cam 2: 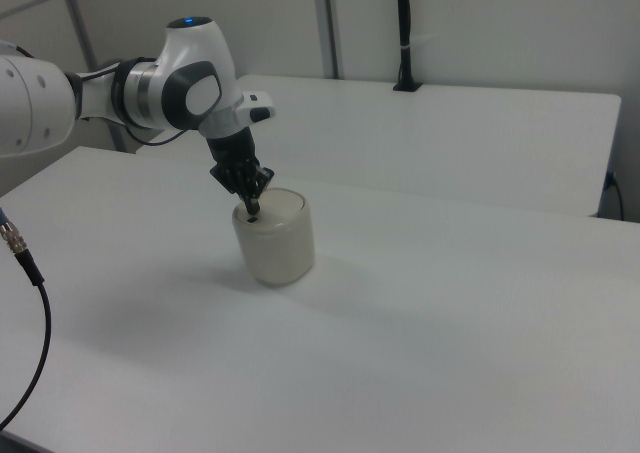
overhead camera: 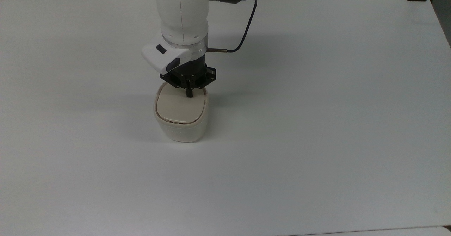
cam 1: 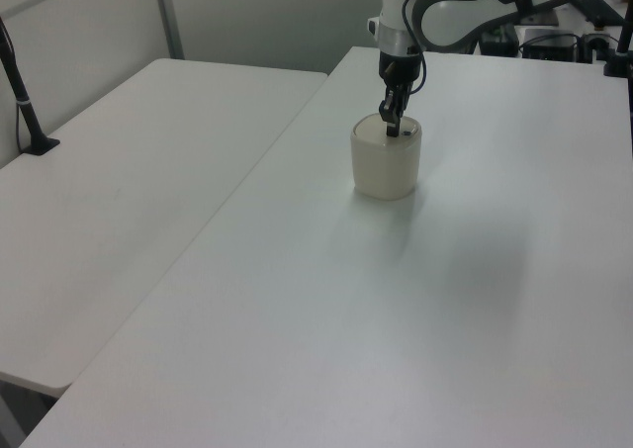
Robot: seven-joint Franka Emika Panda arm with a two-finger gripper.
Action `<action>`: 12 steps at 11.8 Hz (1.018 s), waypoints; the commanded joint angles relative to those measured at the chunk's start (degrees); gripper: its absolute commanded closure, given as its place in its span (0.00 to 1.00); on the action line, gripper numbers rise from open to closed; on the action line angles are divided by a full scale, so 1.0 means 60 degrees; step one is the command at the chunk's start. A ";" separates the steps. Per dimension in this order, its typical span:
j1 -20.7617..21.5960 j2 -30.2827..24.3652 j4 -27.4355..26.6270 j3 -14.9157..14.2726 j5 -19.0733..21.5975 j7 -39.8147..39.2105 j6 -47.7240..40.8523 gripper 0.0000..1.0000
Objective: Open the trash bin
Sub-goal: 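Press down on the lid's push button with the gripper, then lift the gripper up away from the bin as the lid flips open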
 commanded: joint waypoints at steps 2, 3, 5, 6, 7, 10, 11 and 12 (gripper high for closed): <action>0.0086 0.0347 -0.0079 -0.0079 -0.0144 0.0093 0.0044 1.00; 0.0072 0.0100 -0.0079 -0.0079 -0.0129 0.0093 -0.0072 1.00; -0.0045 -0.0894 -0.0196 -0.0079 -0.0129 0.0094 -0.0829 1.00; -0.0118 -0.1450 -0.0240 -0.0079 -0.0129 0.0079 -0.1444 0.92; -0.0250 -0.2006 -0.0327 -0.0079 -0.0143 0.0050 -0.2074 0.80; -0.0440 -0.3034 -0.0721 -0.0065 -0.0245 -0.0023 -0.3338 0.00; -0.0499 -0.3255 -0.0869 -0.0050 -0.0304 -0.0067 -0.3369 0.00; -0.0543 -0.3330 -0.0899 -0.0050 -0.0435 -0.0068 -0.3456 0.00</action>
